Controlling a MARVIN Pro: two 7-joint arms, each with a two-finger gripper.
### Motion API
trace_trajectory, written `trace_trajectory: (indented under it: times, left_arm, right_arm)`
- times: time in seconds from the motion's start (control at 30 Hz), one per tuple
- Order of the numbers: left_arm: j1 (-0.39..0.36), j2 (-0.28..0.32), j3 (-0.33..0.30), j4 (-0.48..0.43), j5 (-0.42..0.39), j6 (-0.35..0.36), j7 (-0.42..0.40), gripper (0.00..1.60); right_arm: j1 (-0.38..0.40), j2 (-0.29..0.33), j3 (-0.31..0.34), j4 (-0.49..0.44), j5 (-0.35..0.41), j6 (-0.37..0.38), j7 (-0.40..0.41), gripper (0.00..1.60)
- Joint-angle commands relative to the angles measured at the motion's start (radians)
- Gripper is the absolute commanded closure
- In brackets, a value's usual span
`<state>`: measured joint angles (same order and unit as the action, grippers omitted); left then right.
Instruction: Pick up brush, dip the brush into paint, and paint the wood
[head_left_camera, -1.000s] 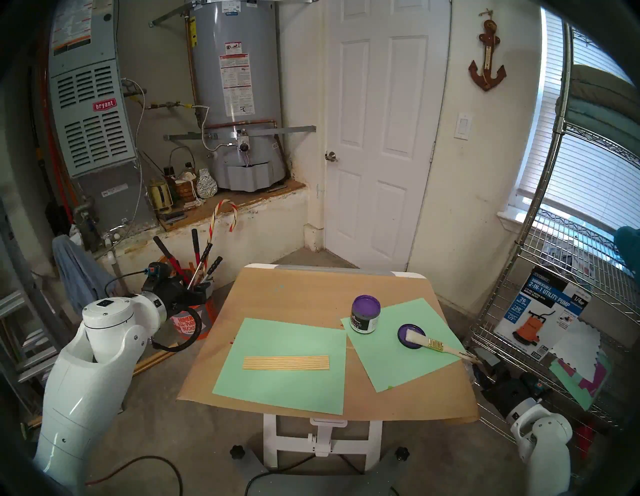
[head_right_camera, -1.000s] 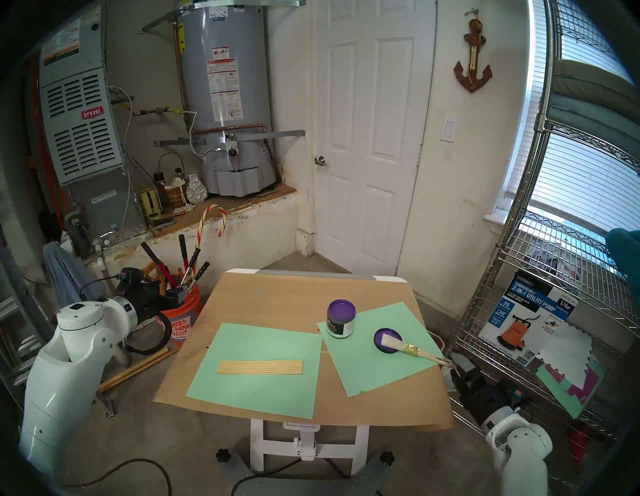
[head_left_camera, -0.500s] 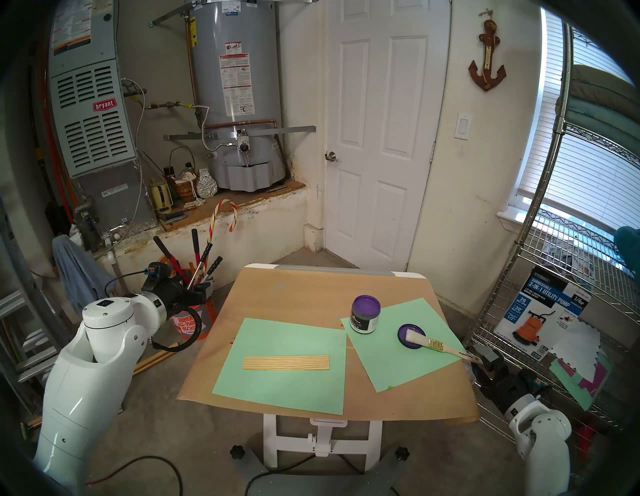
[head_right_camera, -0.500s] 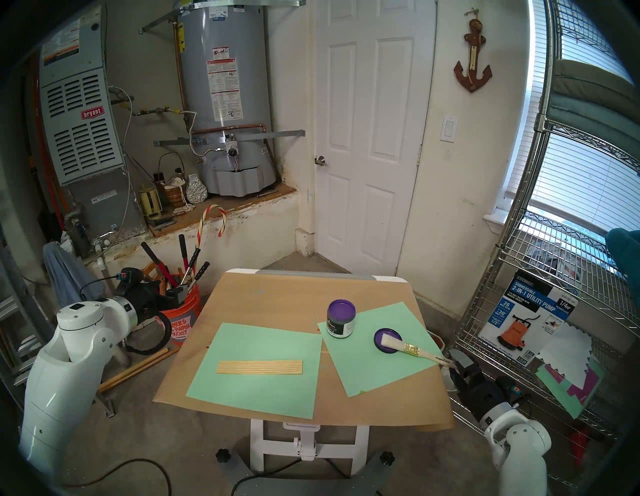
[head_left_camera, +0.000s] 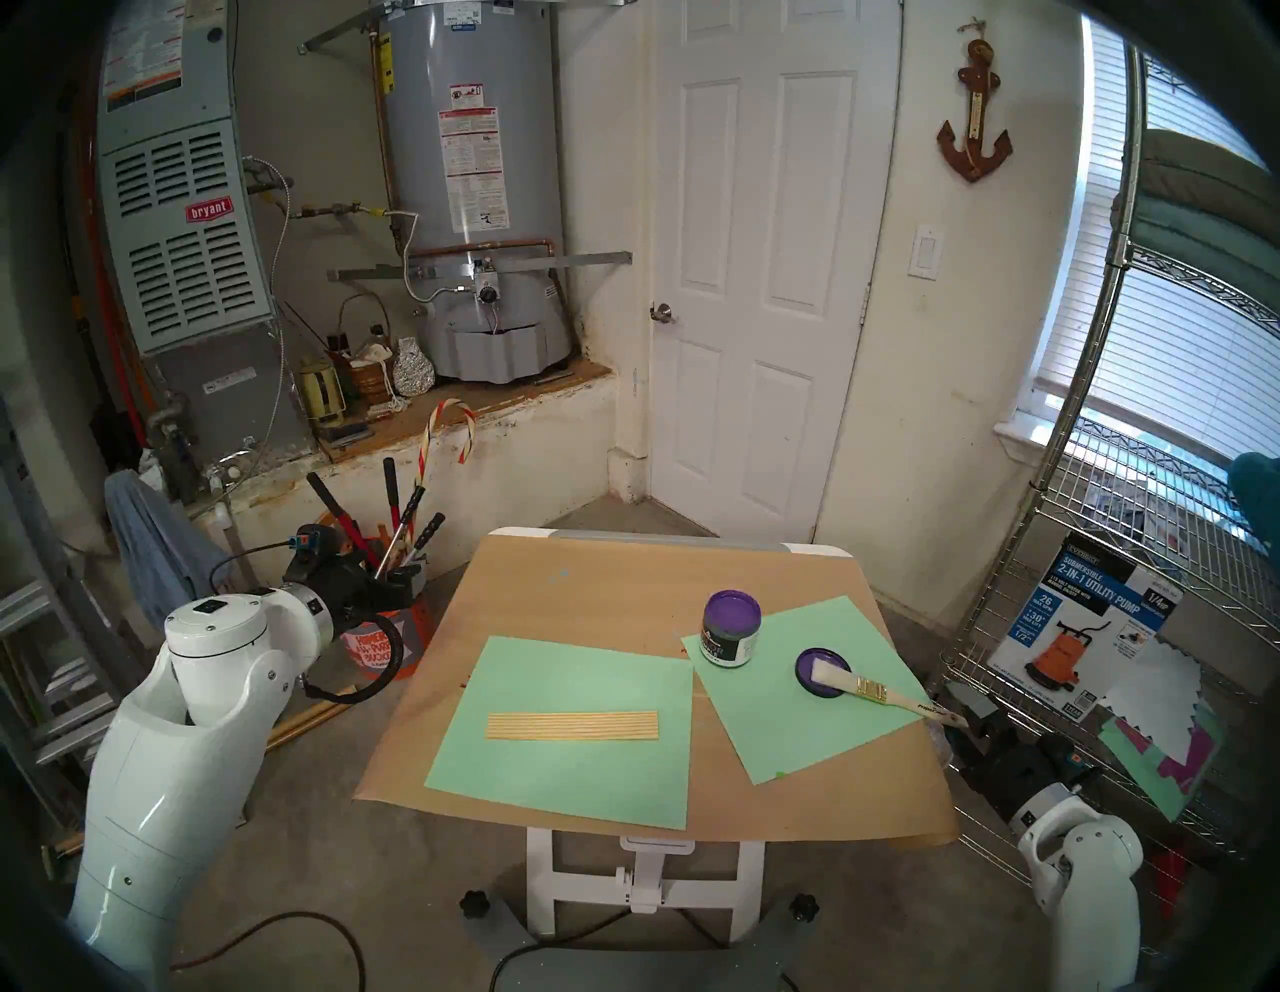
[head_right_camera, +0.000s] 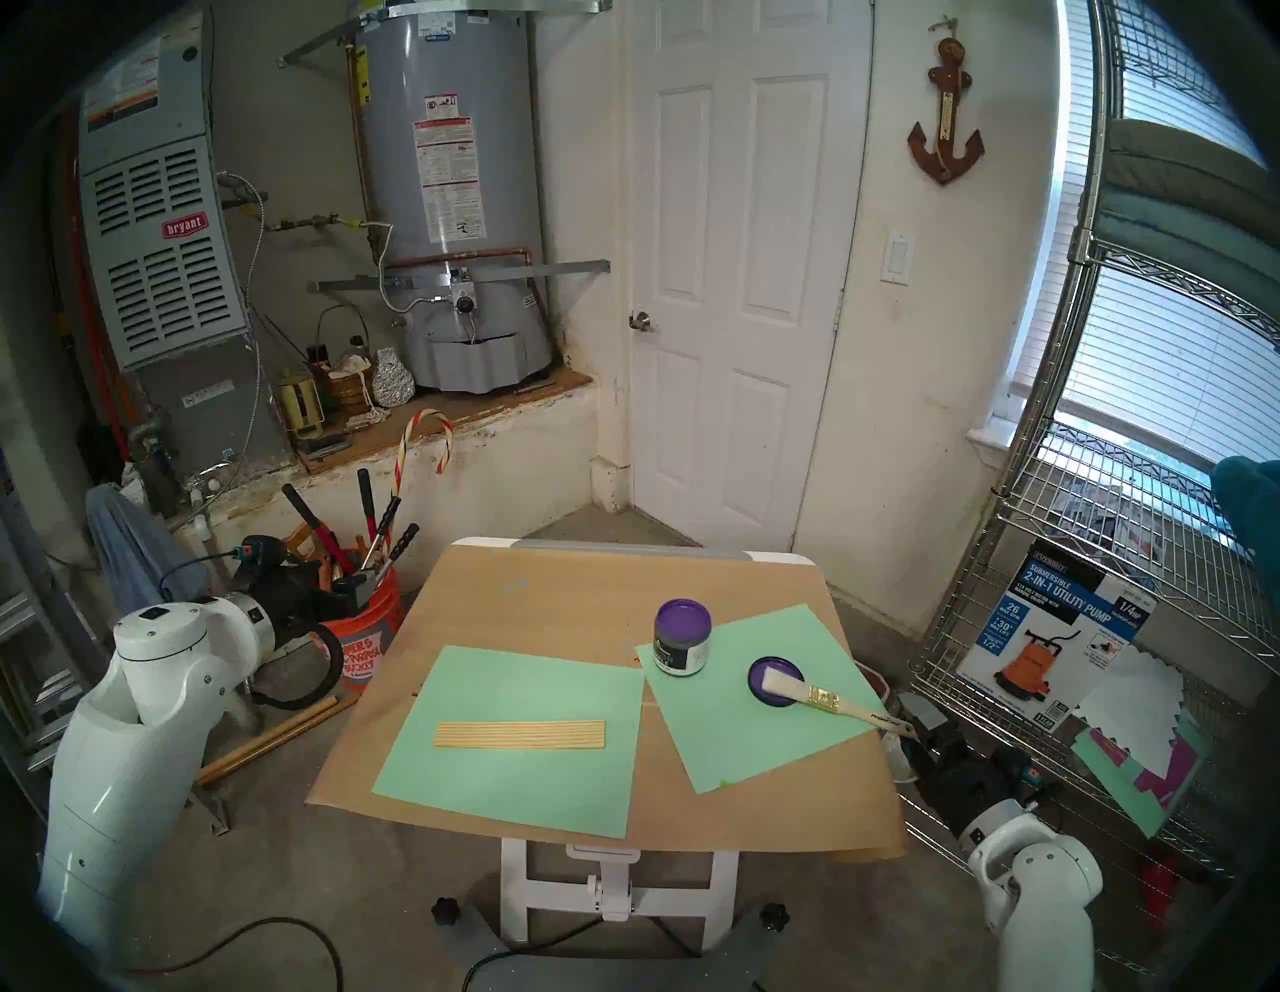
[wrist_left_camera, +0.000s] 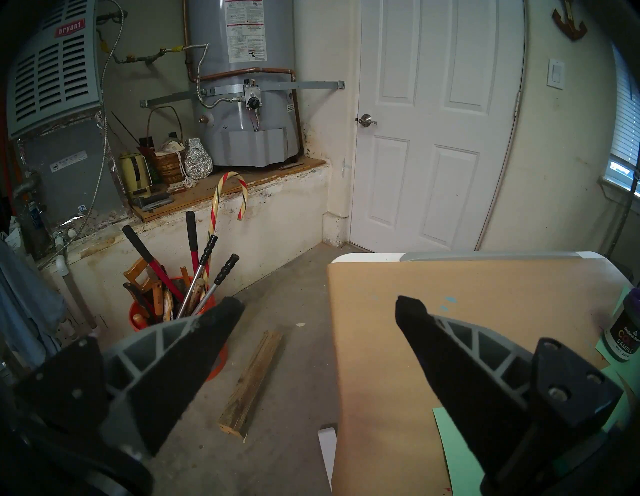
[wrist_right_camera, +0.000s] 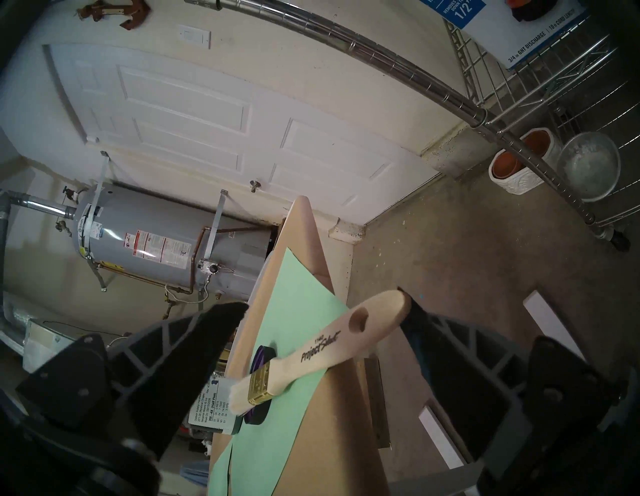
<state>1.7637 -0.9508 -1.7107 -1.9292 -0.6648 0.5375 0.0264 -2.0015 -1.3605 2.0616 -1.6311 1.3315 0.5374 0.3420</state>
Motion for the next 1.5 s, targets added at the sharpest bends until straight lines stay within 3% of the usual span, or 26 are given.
trace_trajectory:
  times: [0.0, 0.07, 0.13, 0.23, 0.27, 0.3, 0.33, 0.67, 0.8, 0.9, 1.0, 1.03, 1.2, 1.27, 1.4, 1.47]
  left_arm:
    - [-0.005, 0.001, -0.012, -0.018, -0.002, -0.003, 0.002, 0.00]
    - [-0.004, 0.001, -0.012, -0.018, -0.002, -0.003, 0.002, 0.00]
    - [-0.004, 0.001, -0.012, -0.018, -0.002, -0.003, 0.002, 0.00]
    - [-0.004, 0.001, -0.012, -0.018, -0.002, -0.003, 0.002, 0.00]
    - [-0.004, 0.001, -0.012, -0.018, -0.002, -0.003, 0.002, 0.00]
    - [-0.004, 0.001, -0.012, -0.018, -0.002, -0.003, 0.002, 0.00]
    - [-0.004, 0.001, -0.012, -0.018, -0.002, -0.003, 0.002, 0.00]
    - [-0.004, 0.001, -0.012, -0.018, -0.002, -0.003, 0.002, 0.00]
    - [-0.004, 0.001, -0.012, -0.018, -0.002, -0.003, 0.002, 0.00]
    - [-0.004, 0.001, -0.012, -0.018, -0.002, -0.003, 0.002, 0.00]
    - [-0.004, 0.001, -0.012, -0.018, -0.002, -0.003, 0.002, 0.00]
    - [-0.004, 0.001, -0.012, -0.018, -0.002, -0.003, 0.002, 0.00]
    - [-0.004, 0.001, -0.012, -0.018, -0.002, -0.003, 0.002, 0.00]
    - [-0.004, 0.001, -0.012, -0.018, -0.002, -0.003, 0.002, 0.00]
    - [-0.004, 0.001, -0.012, -0.018, -0.002, -0.003, 0.002, 0.00]
    - [-0.004, 0.001, -0.012, -0.018, -0.002, -0.003, 0.002, 0.00]
  right_arm:
    - [0.010, -0.003, 0.000, -0.032, 0.007, 0.002, -0.006, 0.09]
    - [0.009, -0.002, 0.000, -0.031, 0.004, 0.000, -0.007, 0.00]
    - [0.010, -0.002, -0.002, -0.029, 0.001, -0.001, -0.009, 0.08]
    - [0.011, -0.002, -0.003, -0.026, 0.001, -0.004, -0.006, 0.04]
    - [0.010, -0.003, -0.002, -0.029, -0.002, -0.007, -0.012, 0.10]
    - [0.008, -0.003, -0.001, -0.033, -0.004, -0.007, -0.020, 0.32]
    - [0.007, -0.003, -0.001, -0.034, -0.002, -0.005, -0.021, 0.38]
    - [0.000, -0.002, 0.001, -0.037, 0.000, -0.005, -0.019, 0.23]
    - [-0.006, -0.003, 0.002, -0.046, 0.000, -0.005, -0.018, 0.35]
    - [-0.009, -0.004, 0.002, -0.051, 0.000, -0.006, -0.019, 0.63]
    - [-0.009, -0.004, 0.001, -0.051, 0.000, -0.007, -0.016, 0.66]
    - [-0.009, -0.004, 0.001, -0.050, 0.000, -0.007, -0.016, 0.82]
    - [-0.012, -0.003, 0.002, -0.053, 0.001, -0.008, -0.014, 0.90]
    - [-0.012, -0.002, 0.002, -0.053, 0.001, -0.009, -0.012, 1.00]
    - [-0.014, -0.001, 0.001, -0.053, 0.000, -0.012, -0.008, 0.98]
    - [-0.014, -0.002, 0.001, -0.052, 0.001, -0.012, -0.004, 1.09]
